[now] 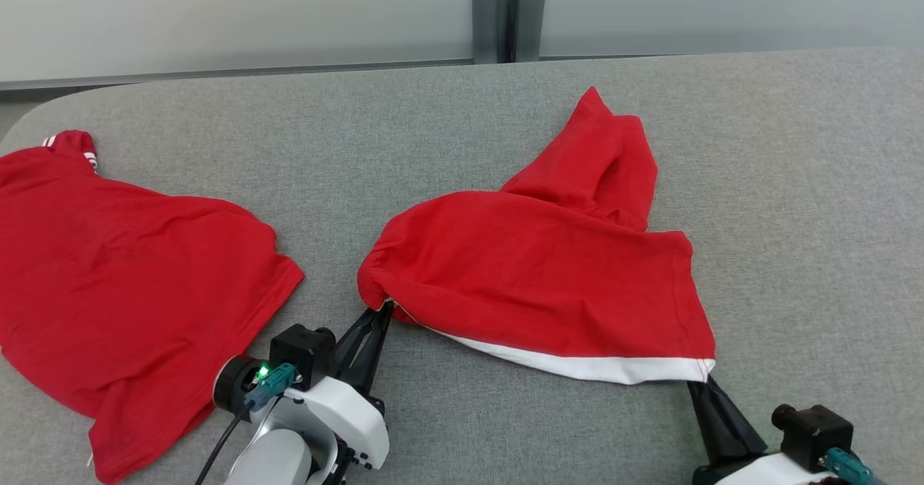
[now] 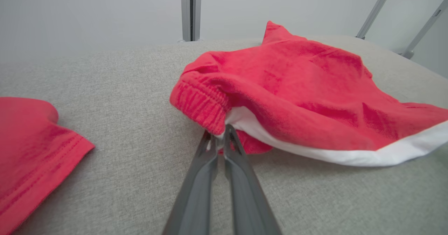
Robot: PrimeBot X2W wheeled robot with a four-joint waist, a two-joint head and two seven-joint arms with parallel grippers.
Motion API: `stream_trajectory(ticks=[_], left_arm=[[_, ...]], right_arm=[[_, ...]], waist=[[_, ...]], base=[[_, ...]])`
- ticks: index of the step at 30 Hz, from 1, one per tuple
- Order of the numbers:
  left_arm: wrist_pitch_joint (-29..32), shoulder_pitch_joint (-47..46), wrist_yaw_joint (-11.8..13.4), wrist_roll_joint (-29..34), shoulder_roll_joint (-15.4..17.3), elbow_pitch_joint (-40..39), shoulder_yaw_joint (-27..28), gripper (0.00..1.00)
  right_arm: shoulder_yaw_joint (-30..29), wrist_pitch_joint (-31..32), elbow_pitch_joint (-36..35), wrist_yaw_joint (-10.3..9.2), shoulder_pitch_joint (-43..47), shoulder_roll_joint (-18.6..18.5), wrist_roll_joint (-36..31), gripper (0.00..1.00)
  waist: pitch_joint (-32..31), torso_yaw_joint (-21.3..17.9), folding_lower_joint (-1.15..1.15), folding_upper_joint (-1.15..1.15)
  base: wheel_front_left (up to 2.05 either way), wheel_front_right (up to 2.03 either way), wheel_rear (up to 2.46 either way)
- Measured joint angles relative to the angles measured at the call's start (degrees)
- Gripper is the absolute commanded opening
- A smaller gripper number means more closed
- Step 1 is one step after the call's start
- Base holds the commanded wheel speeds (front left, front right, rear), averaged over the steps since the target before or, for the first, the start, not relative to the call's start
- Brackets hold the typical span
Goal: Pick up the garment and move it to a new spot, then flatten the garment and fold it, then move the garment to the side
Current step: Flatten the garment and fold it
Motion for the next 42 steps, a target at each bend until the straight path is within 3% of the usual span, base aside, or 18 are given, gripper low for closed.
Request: stream_trajectory(ticks=[12, 18, 23, 28, 34, 42], left_arm=[[0.0, -0.29, -0.01, 2.05, 2.19, -0.12, -2.99, 0.0], [0.65, -3.97, -0.01, 0.55, 6.04, -2.05, -8.08, 0.0], [5.32, -10.68, -0.02, -3.63, 11.0, -9.71, -13.6, 0.0], [10.93, -19.25, -0.04, -7.39, 16.36, -19.08, -15.43, 0.0], [16.37, -25.53, 0.03, -10.39, 18.87, -27.06, -13.29, 0.0], [22.15, -24.51, 3.3, -13.61, 20.83, -36.46, -11.16, 0.0]], right_arm=[[-5.66, -0.01, -5.91, 0.01, -1.13, -1.7, -5.01, 0.0], [-8.11, 1.07, -8.39, 0.01, -6.72, -3.18, -5.15, 0.0], [-10.58, 3.56, -9.68, 0.01, -14.15, -5.08, -5.37, 0.0], [-13.34, 6.2, -10.34, 0.01, -22.21, -6.23, -7.24, 0.0], [-18.07, 9.82, -13.65, 0.01, -27.11, -5.22, -9.4, 0.0], [-22.58, 15.59, -23.36, 0.01, -23.08, -4.37, -11.76, 0.0]], waist=[[-1.91, 1.15, 0.0, 0.0], [-3.44, 1.82, 0.0, 0.0], [-4.94, 2.32, 0.0, 0.0], [-6.65, 3.0, 0.0, 0.0], [-9.18, 3.3, 0.0, 0.0], [-10.54, 2.78, 0.0, 0.0]], base=[[0.0, 0.0, 0.0], [0.0, 0.0, 0.0], [0.0, 0.0, 0.0], [0.0, 0.0, 0.0], [0.0, 0.0, 0.0], [0.0, 0.0, 0.0]])
